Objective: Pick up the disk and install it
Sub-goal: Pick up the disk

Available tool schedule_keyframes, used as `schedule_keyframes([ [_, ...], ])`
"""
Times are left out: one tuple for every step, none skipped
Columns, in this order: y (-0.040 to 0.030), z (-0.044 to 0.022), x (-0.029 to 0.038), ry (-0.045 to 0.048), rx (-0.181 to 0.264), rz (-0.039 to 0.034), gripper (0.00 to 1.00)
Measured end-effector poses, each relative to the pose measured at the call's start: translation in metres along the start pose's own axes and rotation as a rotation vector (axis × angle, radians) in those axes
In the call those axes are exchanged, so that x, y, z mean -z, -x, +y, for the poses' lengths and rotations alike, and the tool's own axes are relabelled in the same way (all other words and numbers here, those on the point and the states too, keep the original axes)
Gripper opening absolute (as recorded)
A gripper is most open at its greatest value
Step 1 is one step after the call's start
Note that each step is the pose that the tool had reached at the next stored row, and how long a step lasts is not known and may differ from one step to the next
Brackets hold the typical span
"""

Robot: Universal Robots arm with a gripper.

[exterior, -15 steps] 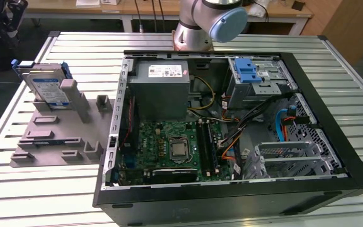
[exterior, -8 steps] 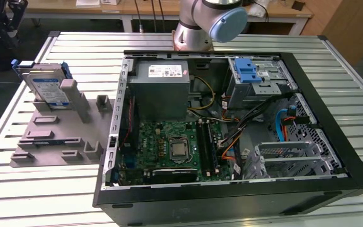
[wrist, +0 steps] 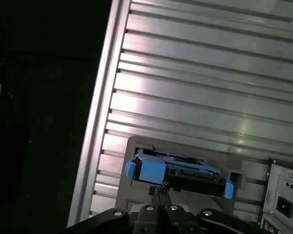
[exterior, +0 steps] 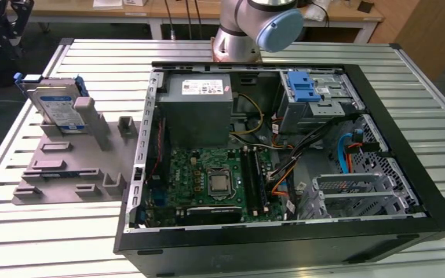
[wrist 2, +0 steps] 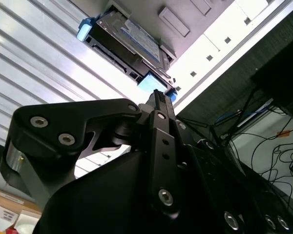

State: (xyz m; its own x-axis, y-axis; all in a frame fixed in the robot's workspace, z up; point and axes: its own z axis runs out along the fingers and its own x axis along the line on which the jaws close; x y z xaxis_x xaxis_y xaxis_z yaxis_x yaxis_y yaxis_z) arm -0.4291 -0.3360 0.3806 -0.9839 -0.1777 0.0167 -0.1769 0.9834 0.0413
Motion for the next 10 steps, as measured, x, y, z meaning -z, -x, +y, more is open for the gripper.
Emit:
schedule_keyframes([
  [0.0000, 0.0000, 0.0000, -0.0001, 0.006, 0.0002, 0.11],
  [0.0000, 0.0000, 0.0000, -0.0002, 0.013, 0.0005, 0.11],
  [0.0000, 0.0000, 0.0000, -0.0003, 0.019, 0.0007, 0.11],
  [0.0000, 0.0000, 0.0000, -0.0004, 0.025, 0.0010, 0.11],
  [0.0000, 0.0000, 0.0000, -0.0005, 0.031, 0.0012, 0.11],
  [0.0000, 0.0000, 0.0000, -0.0006, 0.037, 0.0015, 0.11],
  [0.0000, 0.0000, 0.0000, -0.0007, 0.043, 0.0017, 0.11],
  [0.0000, 0.0000, 0.0000, -0.0008, 0.049, 0.0019, 0.11],
  [0.0000, 0.0000, 0.0000, -0.0009, 0.055, 0.0022, 0.11],
  [0.0000, 0.0000, 0.0000, -0.0010, 0.061, 0.0025, 0.11],
])
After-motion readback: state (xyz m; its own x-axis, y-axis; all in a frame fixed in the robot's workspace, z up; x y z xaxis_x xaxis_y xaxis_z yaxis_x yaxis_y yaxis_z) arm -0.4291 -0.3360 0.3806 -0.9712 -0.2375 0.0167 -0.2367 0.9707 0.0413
